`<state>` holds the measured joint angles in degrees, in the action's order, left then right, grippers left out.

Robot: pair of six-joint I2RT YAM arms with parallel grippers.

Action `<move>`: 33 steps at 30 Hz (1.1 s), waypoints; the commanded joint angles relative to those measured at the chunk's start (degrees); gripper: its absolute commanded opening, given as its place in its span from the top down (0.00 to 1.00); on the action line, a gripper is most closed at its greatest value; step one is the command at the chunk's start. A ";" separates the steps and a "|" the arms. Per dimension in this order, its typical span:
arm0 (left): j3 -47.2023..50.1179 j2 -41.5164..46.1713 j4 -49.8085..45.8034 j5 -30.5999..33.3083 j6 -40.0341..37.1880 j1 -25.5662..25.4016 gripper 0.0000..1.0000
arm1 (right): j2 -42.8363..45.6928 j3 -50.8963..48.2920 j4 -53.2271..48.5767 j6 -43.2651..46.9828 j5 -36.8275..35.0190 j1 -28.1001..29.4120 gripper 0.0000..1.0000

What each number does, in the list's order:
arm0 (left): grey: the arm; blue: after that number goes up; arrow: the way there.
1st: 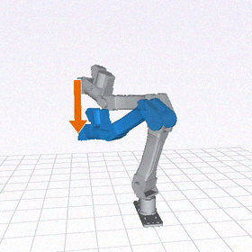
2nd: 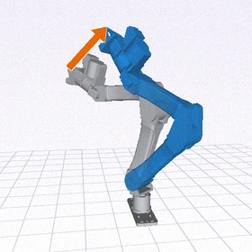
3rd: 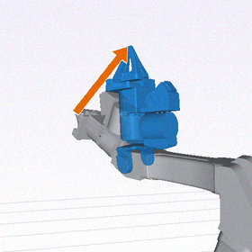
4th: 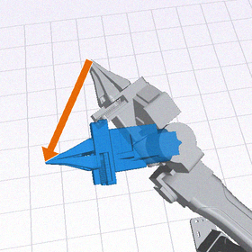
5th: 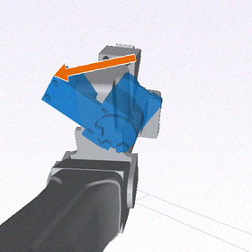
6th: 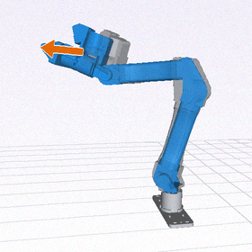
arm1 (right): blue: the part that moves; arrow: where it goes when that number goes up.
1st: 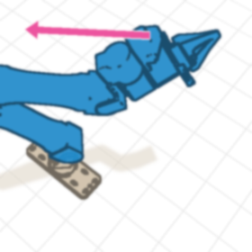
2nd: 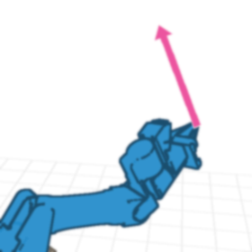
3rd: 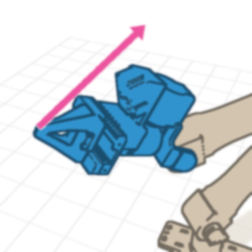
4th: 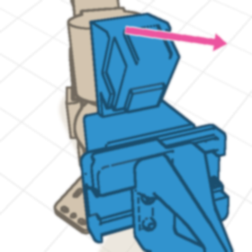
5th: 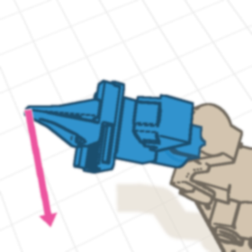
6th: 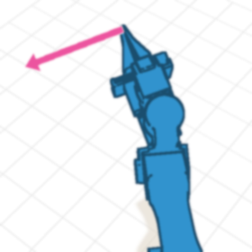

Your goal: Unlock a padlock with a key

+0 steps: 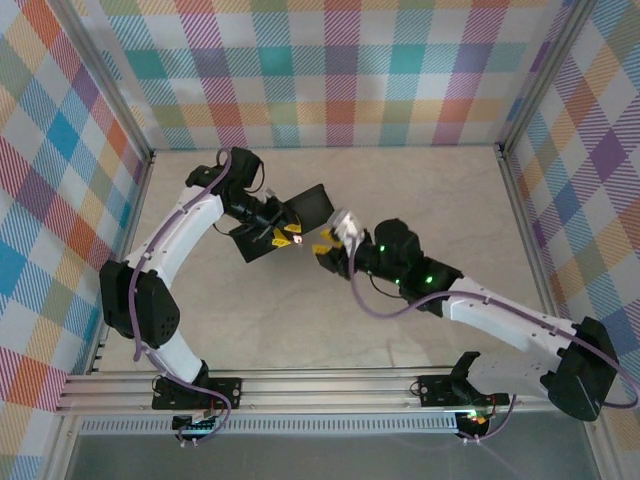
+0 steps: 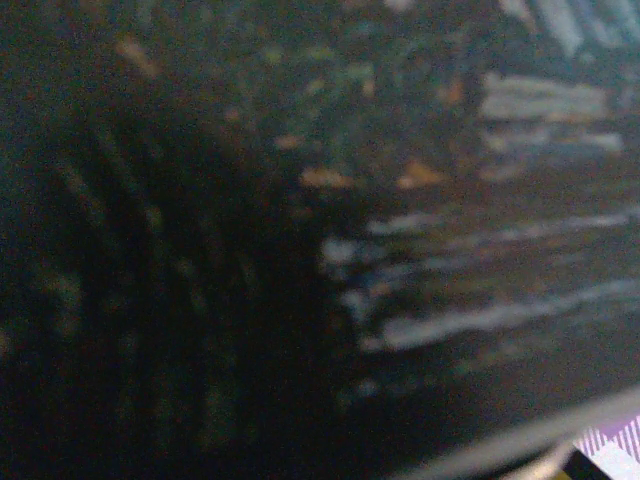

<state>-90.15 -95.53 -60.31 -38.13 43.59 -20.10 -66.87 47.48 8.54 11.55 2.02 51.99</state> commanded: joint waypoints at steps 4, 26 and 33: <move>-4.08 0.86 -0.42 -2.05 0.96 0.33 1.00 | -5.06 -2.48 14.54 28.19 -6.40 3.43 0.66; -1.18 2.34 1.93 -4.50 4.70 0.32 1.00 | -16.96 1.15 21.25 37.79 -8.23 1.95 0.70; -0.91 2.36 1.97 -4.76 4.75 0.32 1.00 | -17.22 1.12 22.72 35.18 -8.62 -0.20 0.70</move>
<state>-90.76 -96.05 -60.86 -39.62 48.69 -20.10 -83.96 46.83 28.27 48.86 -6.63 52.62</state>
